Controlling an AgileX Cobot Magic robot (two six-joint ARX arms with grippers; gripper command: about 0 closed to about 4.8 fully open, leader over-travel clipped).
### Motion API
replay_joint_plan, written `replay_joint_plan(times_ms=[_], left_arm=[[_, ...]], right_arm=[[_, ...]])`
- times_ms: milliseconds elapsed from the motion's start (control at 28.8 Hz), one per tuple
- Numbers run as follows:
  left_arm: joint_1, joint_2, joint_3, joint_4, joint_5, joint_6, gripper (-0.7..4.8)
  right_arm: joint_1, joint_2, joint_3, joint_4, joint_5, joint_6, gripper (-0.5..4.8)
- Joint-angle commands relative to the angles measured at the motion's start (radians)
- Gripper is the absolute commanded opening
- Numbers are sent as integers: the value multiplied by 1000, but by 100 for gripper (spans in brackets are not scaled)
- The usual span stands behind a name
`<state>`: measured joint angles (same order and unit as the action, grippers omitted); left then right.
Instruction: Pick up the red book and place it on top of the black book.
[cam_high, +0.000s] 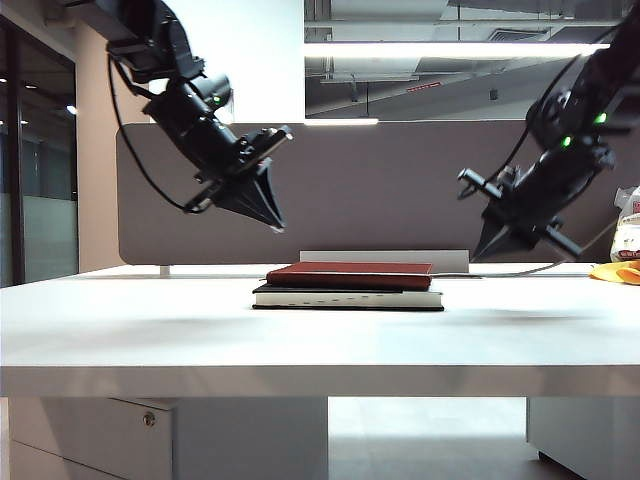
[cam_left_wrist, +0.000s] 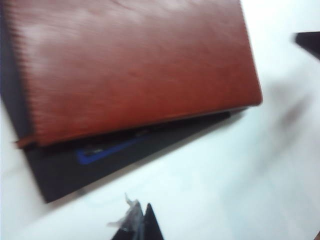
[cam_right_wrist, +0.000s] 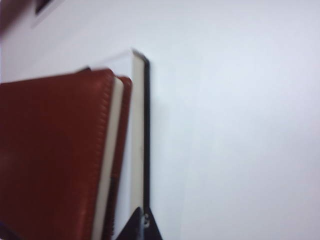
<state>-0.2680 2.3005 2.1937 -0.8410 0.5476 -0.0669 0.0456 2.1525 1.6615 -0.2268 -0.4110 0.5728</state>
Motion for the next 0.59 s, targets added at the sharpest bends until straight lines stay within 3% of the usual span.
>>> replay_joint_plan(times_ms=[35,382,591], left_arm=[[23,-30,4,7,3,7,-6],[57,-107,4,-42,-14,46,-6],[60,-141,4,-67,-55,68,-6]], right_arm=[[-12,-29,4,-42,8,-32,-2],[-10,-86,4,-136,17,-113,-2],[-10,-151,4,-216,81,-203,-1]])
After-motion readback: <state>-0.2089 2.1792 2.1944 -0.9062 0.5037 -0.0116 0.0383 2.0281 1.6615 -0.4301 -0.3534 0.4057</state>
